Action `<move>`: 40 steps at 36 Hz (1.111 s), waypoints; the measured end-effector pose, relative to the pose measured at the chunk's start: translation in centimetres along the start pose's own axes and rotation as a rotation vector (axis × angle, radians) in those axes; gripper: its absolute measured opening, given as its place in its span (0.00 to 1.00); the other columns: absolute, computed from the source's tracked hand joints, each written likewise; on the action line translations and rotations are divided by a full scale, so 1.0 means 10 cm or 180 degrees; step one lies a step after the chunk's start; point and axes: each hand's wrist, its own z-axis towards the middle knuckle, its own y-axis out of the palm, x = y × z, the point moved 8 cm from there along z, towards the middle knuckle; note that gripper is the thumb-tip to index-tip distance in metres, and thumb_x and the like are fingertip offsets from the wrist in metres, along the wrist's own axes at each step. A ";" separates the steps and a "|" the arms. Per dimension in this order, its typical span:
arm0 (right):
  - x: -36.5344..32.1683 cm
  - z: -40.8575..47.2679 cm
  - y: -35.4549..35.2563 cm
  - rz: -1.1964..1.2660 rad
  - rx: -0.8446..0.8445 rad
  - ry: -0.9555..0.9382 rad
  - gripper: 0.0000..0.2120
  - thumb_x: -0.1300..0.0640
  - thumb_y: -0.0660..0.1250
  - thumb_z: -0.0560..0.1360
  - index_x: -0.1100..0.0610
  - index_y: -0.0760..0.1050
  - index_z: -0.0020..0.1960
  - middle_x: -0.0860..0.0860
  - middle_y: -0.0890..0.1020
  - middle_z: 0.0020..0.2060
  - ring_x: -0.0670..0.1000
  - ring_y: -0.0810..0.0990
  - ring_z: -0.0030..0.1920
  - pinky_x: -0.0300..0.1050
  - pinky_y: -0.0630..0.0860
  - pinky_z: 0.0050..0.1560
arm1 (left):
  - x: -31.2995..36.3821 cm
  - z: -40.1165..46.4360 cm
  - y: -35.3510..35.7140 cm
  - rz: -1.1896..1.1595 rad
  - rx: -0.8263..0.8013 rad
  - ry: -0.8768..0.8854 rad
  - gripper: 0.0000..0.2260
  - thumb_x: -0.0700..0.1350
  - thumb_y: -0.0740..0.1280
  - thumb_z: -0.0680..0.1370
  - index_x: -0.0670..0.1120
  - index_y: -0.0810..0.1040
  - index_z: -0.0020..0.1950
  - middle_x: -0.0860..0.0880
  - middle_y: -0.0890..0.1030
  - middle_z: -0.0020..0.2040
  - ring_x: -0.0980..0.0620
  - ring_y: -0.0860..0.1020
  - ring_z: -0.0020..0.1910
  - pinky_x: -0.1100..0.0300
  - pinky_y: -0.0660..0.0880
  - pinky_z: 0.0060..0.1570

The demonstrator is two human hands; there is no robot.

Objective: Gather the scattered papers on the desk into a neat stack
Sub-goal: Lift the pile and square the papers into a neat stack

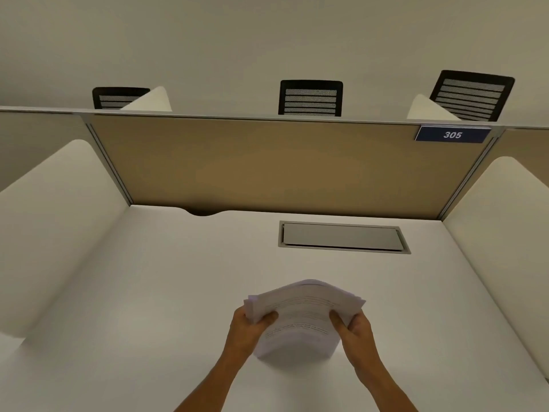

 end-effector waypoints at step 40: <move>0.11 0.01 -0.09 -0.0115 -0.0038 0.0184 0.08 0.54 0.71 0.77 0.47 0.80 0.55 0.43 0.88 0.48 0.44 0.86 0.47 0.35 0.82 0.42 | 0.02 0.01 0.15 0.0098 0.0123 -0.0032 0.14 0.48 0.76 0.72 0.51 0.81 0.57 0.51 0.86 0.49 0.50 0.84 0.49 0.55 0.84 0.45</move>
